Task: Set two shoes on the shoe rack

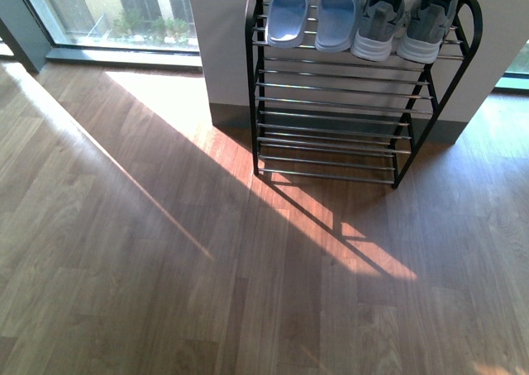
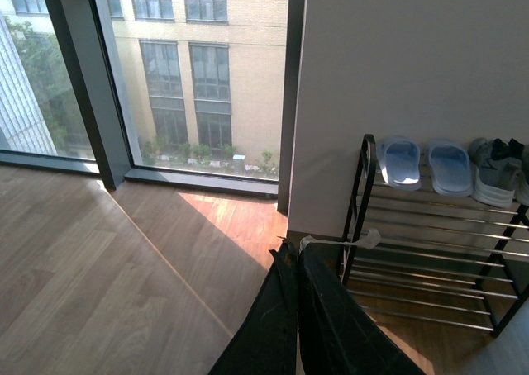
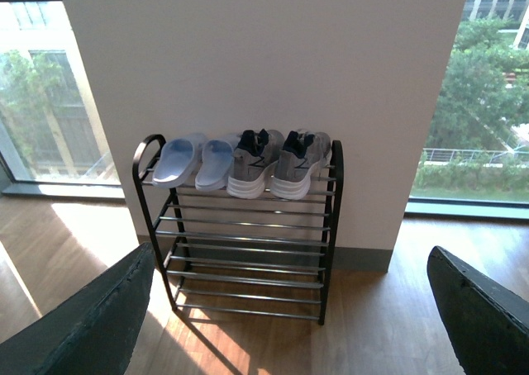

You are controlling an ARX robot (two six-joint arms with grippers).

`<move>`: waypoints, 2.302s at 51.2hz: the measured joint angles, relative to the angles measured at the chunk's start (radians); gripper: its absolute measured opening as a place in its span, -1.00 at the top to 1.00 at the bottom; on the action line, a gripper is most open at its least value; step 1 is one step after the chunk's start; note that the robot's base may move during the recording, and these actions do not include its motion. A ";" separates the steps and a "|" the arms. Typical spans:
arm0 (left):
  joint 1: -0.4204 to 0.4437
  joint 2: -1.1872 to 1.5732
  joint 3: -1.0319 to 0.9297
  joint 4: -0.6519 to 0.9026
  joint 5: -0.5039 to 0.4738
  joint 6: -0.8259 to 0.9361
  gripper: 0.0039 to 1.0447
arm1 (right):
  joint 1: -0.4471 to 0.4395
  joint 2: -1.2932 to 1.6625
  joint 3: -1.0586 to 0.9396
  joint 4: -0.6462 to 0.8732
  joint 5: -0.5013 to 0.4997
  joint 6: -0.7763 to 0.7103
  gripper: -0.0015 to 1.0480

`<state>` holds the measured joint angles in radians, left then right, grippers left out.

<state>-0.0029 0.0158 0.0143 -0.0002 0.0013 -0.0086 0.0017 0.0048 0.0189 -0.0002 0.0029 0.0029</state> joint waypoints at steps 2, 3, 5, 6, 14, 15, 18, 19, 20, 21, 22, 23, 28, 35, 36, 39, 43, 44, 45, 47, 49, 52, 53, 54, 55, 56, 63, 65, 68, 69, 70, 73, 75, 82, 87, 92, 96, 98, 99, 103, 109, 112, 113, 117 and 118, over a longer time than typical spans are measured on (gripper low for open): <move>0.000 0.000 0.000 0.000 -0.001 0.000 0.98 | 0.000 0.000 0.000 0.000 0.000 0.000 -0.82; 0.000 0.000 0.000 0.000 -0.001 0.000 0.98 | 0.000 0.000 0.000 0.000 0.000 0.000 -0.82; 0.000 0.000 0.000 0.000 -0.001 0.000 0.98 | 0.000 0.000 0.000 0.000 0.000 0.000 -0.82; 0.000 0.000 0.000 0.000 -0.001 0.000 0.98 | 0.000 0.000 0.000 0.000 -0.001 0.000 -0.82; 0.000 0.000 0.000 0.000 -0.002 0.000 0.98 | 0.000 0.000 0.000 0.000 -0.001 0.000 -0.82; 0.000 0.000 0.000 0.000 -0.002 0.000 0.98 | 0.000 0.000 0.000 0.000 -0.001 0.000 -0.82; 0.000 0.000 0.000 0.000 -0.002 0.000 0.98 | 0.000 0.000 0.000 0.000 -0.003 0.000 -0.82; 0.000 0.000 0.000 0.000 -0.001 0.000 0.98 | 0.000 0.000 0.000 0.000 -0.003 0.000 -0.82; 0.000 0.000 0.000 0.000 -0.001 0.000 0.98 | 0.000 0.000 0.000 0.000 -0.002 0.000 -0.82; 0.000 0.000 0.000 0.000 -0.001 0.000 0.98 | 0.000 0.000 0.000 0.000 -0.001 0.000 -0.82; 0.000 0.000 0.000 0.000 -0.001 0.000 0.98 | 0.000 0.000 0.000 0.000 -0.001 0.000 -0.82; 0.000 0.000 0.000 0.000 -0.001 0.000 0.98 | 0.000 0.000 0.000 0.000 -0.001 0.000 -0.82; 0.000 0.000 0.000 0.000 -0.002 0.000 0.98 | 0.000 0.000 0.000 0.000 -0.004 0.000 -0.82; 0.000 0.000 0.000 0.000 -0.001 0.000 0.97 | 0.000 -0.001 0.000 0.000 -0.002 0.000 -0.82; 0.000 0.000 0.000 0.000 -0.002 0.000 0.89 | 0.000 -0.001 0.000 0.000 -0.002 0.000 -0.82; 0.000 0.000 0.000 0.000 -0.002 0.000 0.61 | 0.000 -0.001 0.000 0.000 -0.003 0.000 -0.82; 0.000 0.000 0.000 0.000 -0.001 0.000 0.29 | 0.000 0.000 0.000 0.000 -0.002 0.000 -0.82; 0.000 0.000 0.000 0.000 -0.002 0.000 0.22 | 0.000 -0.001 0.000 0.000 -0.003 0.000 -0.82; 0.000 0.000 0.000 0.000 -0.002 0.000 0.12 | 0.000 -0.001 0.000 0.000 -0.003 0.000 -0.82; 0.000 0.000 0.000 0.000 -0.002 0.000 0.02 | 0.000 -0.001 0.000 0.000 -0.003 0.000 -0.82; 0.000 0.000 0.000 0.000 -0.002 0.000 -0.12 | 0.000 0.000 0.000 0.000 -0.003 0.000 -0.82; 0.000 0.000 0.000 0.000 -0.002 0.000 -0.29 | 0.000 0.000 0.000 0.000 -0.003 0.000 -0.82; 0.000 0.000 0.000 0.000 -0.002 0.000 -0.36 | 0.000 0.000 0.000 0.000 -0.003 0.000 -0.82; 0.000 0.000 0.000 0.000 -0.001 0.000 -0.40 | 0.000 0.000 0.000 0.000 -0.003 0.000 -0.82; 0.000 0.000 0.000 0.000 -0.002 0.000 -0.46 | 0.000 0.000 0.000 0.000 -0.003 0.000 -0.82; 0.000 0.000 0.000 0.000 -0.002 0.000 -0.53 | 0.000 0.000 0.000 0.000 -0.003 0.000 -0.82; 0.000 0.000 0.000 0.000 -0.002 0.002 -0.84 | 0.000 -0.001 0.000 0.000 -0.003 0.000 -0.82; 0.000 0.000 0.000 0.000 -0.001 0.002 -0.81 | 0.000 0.000 0.000 0.000 -0.003 0.000 -0.82; 0.000 0.000 0.000 0.000 -0.002 0.002 -0.83 | 0.000 -0.001 0.000 0.000 -0.003 0.000 -0.82; 0.000 0.000 0.000 0.000 -0.001 0.002 -0.83 | 0.000 -0.001 0.000 0.000 -0.003 0.000 -0.82; 0.000 0.000 0.000 0.000 -0.002 0.002 -0.83 | 0.000 -0.001 0.000 0.000 -0.003 0.000 -0.82; 0.000 0.000 0.000 0.000 -0.002 0.002 -0.83 | 0.000 0.000 0.000 0.000 -0.003 0.000 -0.82; 0.000 0.000 0.000 0.000 -0.002 0.002 -0.83 | 0.000 0.000 0.000 0.000 -0.002 0.000 -0.82; 0.000 0.000 0.000 0.000 -0.002 0.002 -0.83 | 0.000 -0.001 0.000 0.000 -0.003 0.000 -0.82; 0.000 0.000 0.000 0.000 -0.001 0.002 -0.83 | 0.000 -0.001 0.000 0.000 -0.003 0.000 -0.82; 0.000 0.000 0.000 0.000 -0.002 0.002 -0.83 | 0.000 -0.001 0.000 0.000 -0.003 0.000 -0.82; 0.000 0.000 0.000 0.000 -0.001 0.002 -0.83 | 0.000 -0.001 0.000 0.000 -0.003 0.000 -0.82; 0.000 0.000 0.000 0.000 -0.001 0.002 -0.83 | 0.000 -0.001 0.000 0.000 -0.003 0.000 -0.82; 0.000 0.000 0.000 0.000 -0.001 0.002 -0.83 | 0.000 -0.001 0.000 0.000 -0.003 0.000 -0.82; 0.000 0.000 0.000 0.000 -0.001 0.002 -0.83 | 0.000 -0.001 0.000 0.000 -0.003 0.000 -0.82; 0.000 0.000 0.000 0.000 -0.002 0.002 -0.83 | 0.000 -0.001 0.000 0.000 -0.003 0.000 -0.82; 0.000 0.000 0.000 0.000 -0.002 0.002 -0.83 | 0.000 -0.001 0.000 0.000 -0.003 0.000 -0.82; 0.000 0.000 0.000 0.000 -0.001 0.002 -0.83 | 0.000 -0.001 0.000 0.000 -0.003 0.000 -0.82; 0.000 0.000 0.000 0.000 -0.001 0.002 -0.83 | 0.000 -0.001 0.000 0.000 -0.003 0.000 -0.82; 0.000 0.000 0.000 0.000 -0.002 0.002 -0.83 | 0.000 -0.001 0.000 0.000 -0.003 0.000 -0.82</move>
<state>-0.0029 0.0154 0.0143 -0.0002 -0.0002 -0.0071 0.0017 0.0040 0.0189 -0.0002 -0.0002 0.0025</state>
